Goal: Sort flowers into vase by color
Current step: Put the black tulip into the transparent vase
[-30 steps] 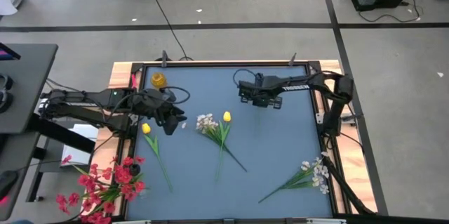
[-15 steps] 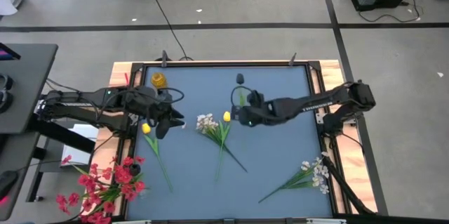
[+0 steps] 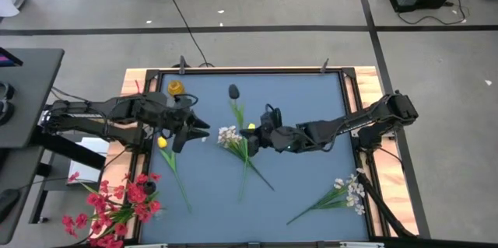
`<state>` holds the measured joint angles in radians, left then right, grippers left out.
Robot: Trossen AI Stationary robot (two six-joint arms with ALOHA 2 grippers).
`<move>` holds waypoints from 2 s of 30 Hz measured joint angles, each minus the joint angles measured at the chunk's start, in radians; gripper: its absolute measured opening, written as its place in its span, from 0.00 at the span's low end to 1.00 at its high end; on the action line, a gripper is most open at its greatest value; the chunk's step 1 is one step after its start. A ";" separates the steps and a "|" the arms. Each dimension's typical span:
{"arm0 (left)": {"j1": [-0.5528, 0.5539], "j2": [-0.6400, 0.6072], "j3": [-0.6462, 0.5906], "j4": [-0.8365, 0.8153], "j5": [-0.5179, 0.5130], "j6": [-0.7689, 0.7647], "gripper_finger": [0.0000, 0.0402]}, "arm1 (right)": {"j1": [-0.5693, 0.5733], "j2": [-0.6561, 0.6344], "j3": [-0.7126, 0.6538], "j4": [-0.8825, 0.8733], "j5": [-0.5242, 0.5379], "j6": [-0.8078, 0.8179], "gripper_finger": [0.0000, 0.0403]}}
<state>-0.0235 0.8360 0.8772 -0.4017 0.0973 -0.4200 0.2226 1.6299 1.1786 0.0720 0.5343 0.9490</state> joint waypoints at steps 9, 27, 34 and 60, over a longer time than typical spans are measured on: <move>0.000 0.002 0.000 0.138 -0.017 0.050 0.39 | 0.005 0.000 0.000 0.209 -0.071 -0.315 0.01; 0.000 0.179 0.000 0.449 -0.017 0.127 0.39 | -0.029 0.000 0.000 0.294 -0.167 -0.521 0.02; 0.000 0.207 0.000 0.507 -0.017 0.129 0.32 | -0.029 0.000 0.000 0.296 -0.170 -0.548 0.02; -0.058 -0.011 0.000 0.163 0.248 0.259 0.06 | -0.022 0.000 0.000 -0.040 -0.132 -0.109 0.37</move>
<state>-0.0818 0.8253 0.8776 -0.2382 0.3454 -0.1610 0.2004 1.6299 1.1782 0.0317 0.4024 0.8405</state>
